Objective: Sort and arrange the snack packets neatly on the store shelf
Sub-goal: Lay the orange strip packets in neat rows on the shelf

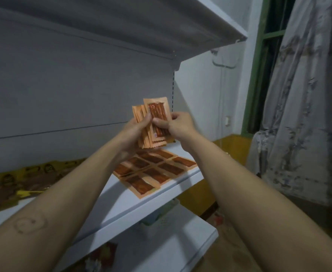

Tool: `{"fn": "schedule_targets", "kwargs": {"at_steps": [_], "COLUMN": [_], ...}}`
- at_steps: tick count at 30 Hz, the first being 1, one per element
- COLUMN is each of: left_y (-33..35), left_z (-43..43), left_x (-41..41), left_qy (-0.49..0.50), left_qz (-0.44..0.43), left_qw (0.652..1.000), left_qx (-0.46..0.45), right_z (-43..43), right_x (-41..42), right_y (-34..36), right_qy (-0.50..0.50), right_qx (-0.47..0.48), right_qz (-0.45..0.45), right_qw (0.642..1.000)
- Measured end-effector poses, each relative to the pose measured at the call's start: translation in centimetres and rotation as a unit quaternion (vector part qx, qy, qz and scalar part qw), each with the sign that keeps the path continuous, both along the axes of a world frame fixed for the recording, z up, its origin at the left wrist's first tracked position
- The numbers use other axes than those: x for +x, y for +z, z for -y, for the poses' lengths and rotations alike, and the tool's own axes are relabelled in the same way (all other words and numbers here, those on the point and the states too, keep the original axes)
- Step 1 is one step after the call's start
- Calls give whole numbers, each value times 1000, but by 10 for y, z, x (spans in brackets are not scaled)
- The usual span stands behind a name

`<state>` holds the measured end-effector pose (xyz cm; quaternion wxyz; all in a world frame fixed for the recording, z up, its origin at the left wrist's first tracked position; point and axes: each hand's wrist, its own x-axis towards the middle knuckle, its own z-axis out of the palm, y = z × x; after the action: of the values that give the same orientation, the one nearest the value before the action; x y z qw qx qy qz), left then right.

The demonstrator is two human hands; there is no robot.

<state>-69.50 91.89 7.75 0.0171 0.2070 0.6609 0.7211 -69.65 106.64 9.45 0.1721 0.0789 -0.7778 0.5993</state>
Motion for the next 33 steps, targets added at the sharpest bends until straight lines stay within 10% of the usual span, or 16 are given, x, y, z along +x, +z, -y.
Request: {"fn": "schedule_targets", "kwargs": {"at_steps": [12, 21, 33], "left_y": [6, -37, -52], "left_z": [-31, -17, 12], "left_x": [-62, -97, -129], "left_qy": [187, 425, 456], "left_qz": [30, 66, 56], "left_qw": [980, 896, 885], "left_qx": [54, 111, 75], "right_z": [-42, -52, -22], "right_x": [-122, -197, -276], "right_y": [27, -19, -48], "right_qy": [152, 186, 218], "right_qx": [65, 189, 306], "right_qz": [-20, 61, 50], "right_qw": [986, 962, 925]}}
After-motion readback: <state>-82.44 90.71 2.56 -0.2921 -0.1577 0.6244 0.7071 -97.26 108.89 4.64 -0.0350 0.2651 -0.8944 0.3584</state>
